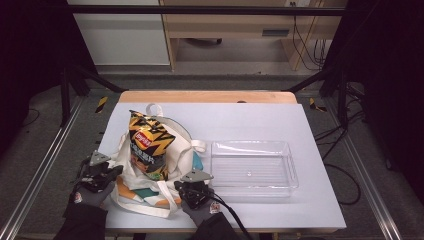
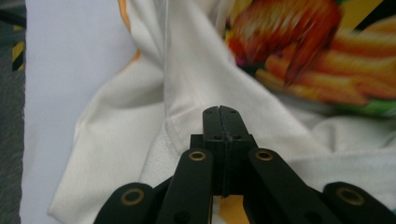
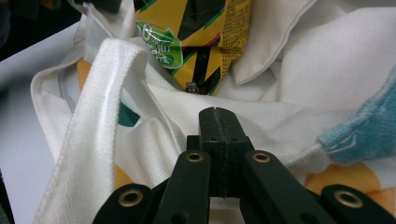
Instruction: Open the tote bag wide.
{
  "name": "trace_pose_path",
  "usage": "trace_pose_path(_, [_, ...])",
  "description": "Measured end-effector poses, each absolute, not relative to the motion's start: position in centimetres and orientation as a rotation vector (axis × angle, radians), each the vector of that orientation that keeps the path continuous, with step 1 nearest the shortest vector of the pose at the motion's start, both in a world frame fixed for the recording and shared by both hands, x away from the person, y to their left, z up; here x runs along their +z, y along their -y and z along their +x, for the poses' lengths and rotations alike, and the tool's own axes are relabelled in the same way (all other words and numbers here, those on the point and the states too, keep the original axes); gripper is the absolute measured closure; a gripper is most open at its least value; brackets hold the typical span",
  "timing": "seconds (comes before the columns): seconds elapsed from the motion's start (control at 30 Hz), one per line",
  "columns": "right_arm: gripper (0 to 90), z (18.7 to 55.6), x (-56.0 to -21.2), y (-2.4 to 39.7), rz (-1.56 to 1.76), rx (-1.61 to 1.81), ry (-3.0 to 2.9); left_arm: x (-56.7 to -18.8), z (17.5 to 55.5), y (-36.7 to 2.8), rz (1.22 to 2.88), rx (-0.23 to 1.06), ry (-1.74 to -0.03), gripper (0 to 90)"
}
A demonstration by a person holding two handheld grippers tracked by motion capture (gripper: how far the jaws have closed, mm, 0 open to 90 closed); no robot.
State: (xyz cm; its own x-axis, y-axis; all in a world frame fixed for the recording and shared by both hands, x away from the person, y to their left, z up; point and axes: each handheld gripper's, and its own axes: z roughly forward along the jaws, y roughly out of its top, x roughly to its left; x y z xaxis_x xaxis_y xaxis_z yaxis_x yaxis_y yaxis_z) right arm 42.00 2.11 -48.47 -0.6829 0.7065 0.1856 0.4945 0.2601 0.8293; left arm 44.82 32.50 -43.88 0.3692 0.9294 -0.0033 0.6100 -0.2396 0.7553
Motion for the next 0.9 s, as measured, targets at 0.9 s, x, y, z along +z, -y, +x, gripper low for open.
trace_pose_path(0.9, [90.0, 42.0, -48.7, -1.7, 1.158, 1.361, -2.277, -46.3, 47.1, -33.1, 2.027, 0.601, -1.398, 89.8])
